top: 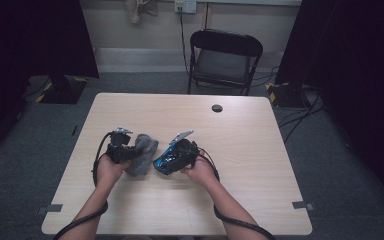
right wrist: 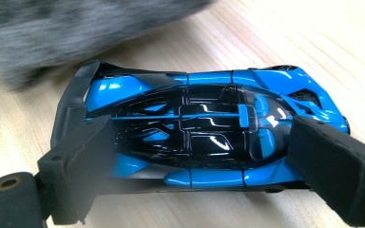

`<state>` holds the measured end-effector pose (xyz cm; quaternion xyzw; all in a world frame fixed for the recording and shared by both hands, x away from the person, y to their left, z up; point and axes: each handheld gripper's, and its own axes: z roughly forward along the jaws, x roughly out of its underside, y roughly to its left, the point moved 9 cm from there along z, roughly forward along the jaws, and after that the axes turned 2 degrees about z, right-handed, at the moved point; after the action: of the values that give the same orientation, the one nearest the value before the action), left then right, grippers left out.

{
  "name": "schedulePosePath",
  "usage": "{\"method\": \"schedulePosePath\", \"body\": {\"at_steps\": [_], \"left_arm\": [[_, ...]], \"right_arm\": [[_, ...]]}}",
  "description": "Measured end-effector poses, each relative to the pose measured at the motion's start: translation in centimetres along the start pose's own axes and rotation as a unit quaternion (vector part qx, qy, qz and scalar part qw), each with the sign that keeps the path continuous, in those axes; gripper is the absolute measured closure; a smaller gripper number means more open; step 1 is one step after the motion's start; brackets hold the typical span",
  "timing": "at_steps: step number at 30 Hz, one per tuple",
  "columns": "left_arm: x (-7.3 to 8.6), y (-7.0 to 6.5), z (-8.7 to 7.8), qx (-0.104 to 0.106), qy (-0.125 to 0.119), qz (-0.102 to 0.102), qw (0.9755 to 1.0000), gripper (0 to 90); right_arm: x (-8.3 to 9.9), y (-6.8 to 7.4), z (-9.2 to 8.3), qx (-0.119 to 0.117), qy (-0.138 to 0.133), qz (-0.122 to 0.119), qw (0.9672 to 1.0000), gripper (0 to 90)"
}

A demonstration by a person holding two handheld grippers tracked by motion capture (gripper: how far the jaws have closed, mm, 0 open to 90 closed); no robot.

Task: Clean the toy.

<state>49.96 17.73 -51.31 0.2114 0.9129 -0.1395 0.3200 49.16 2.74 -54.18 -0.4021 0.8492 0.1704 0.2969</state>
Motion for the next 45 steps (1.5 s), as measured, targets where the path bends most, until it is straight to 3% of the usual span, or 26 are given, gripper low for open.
{"method": "schedulePosePath", "body": {"at_steps": [5,8,9,13,17,20,25,28,35,45], "left_arm": [[-2.9,-0.4,2.3,-0.013,0.015,0.057,0.9982,77.3],[-4.4,-0.9,3.6,-0.011,0.020,0.076,0.9968,77.2],[-4.7,-1.0,4.1,-0.018,0.023,0.079,0.9964,77.2],[-5.1,-1.8,6.0,-0.006,0.040,0.079,0.9960,77.2],[-4.9,-3.1,7.2,0.005,0.056,0.103,0.9931,77.3],[-4.8,-3.4,7.6,0.023,0.056,0.081,0.9949,78.3],[-4.4,-3.6,7.3,0.034,0.057,0.082,0.9944,79.1],[-4.1,-3.6,7.2,0.040,0.055,0.070,0.9952,79.2],[-3.5,-3.4,6.5,0.045,0.066,0.077,0.9938,79.2],[-2.4,-3.1,5.4,0.048,0.069,0.068,0.9942,79.0]], "right_arm": [[0.0,-0.1,0.0,-0.001,0.001,-0.001,1.0000,8.8],[0.0,0.0,0.0,-0.002,0.000,-0.001,1.0000,8.8],[0.0,-0.1,0.0,-0.002,-0.001,-0.001,1.0000,8.9],[0.0,-0.1,0.0,-0.003,0.001,-0.002,1.0000,8.8],[0.0,-0.1,0.0,-0.001,0.002,-0.001,1.0000,8.8],[0.0,0.0,0.0,-0.001,-0.001,0.000,1.0000,8.8],[0.0,0.0,0.0,-0.001,0.000,0.000,1.0000,8.8],[0.0,0.0,0.0,-0.001,0.002,-0.001,1.0000,8.7],[0.0,-0.1,0.0,-0.001,0.003,-0.001,1.0000,8.7],[0.0,-0.1,0.0,-0.002,0.003,-0.002,1.0000,8.6]]}}
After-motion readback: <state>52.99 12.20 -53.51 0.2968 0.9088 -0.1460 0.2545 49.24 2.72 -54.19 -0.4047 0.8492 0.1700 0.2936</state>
